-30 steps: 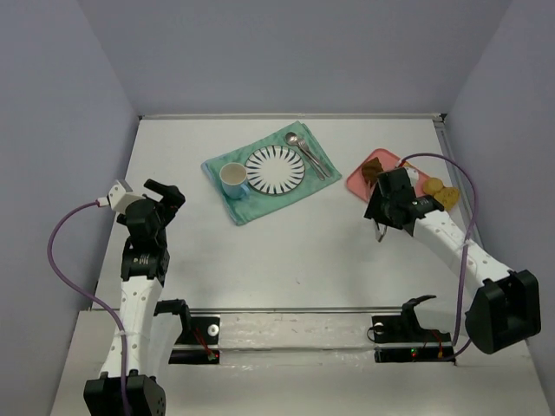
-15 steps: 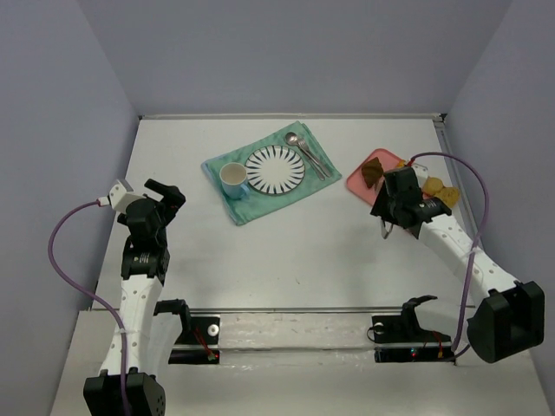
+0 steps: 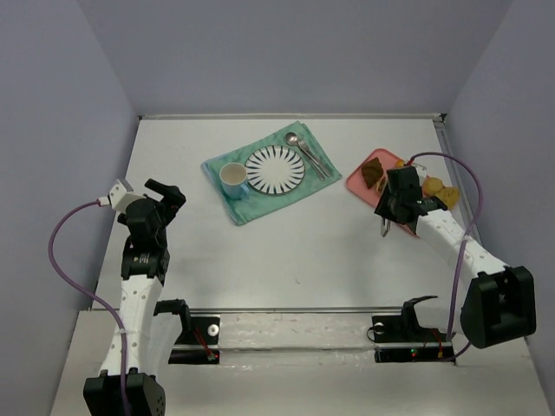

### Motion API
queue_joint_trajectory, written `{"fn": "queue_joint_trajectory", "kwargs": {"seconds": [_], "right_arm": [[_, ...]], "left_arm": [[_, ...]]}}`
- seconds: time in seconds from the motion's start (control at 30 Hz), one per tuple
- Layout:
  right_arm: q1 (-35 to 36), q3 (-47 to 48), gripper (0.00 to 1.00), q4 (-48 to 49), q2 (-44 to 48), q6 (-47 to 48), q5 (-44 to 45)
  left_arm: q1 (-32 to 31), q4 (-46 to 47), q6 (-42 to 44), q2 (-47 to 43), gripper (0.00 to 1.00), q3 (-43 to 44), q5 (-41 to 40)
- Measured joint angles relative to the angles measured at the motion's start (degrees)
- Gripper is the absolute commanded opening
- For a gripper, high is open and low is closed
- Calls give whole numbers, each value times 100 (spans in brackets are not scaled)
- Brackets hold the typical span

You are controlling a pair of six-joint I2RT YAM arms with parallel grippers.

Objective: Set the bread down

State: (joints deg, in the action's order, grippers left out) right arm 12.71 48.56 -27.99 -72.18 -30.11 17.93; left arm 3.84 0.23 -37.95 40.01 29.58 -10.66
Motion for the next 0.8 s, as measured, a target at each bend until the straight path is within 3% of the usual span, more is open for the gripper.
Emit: {"fn": "queue_joint_trajectory", "kwargs": {"seconds": [0.1, 0.5, 0.7, 0.8], "right_arm": [[0, -79, 32, 20, 343, 35, -68], [-7, 118, 31, -164, 1821, 367, -505], [289, 339, 33, 328, 1443, 717, -1416], [946, 592, 33, 750, 568, 892, -1659]], "left_arm": [[0, 0, 0, -2, 99, 0, 15], [0, -2, 0, -179, 99, 0, 17], [0, -7, 2, -184, 99, 0, 11], [0, -9, 2, -186, 99, 0, 11]]}}
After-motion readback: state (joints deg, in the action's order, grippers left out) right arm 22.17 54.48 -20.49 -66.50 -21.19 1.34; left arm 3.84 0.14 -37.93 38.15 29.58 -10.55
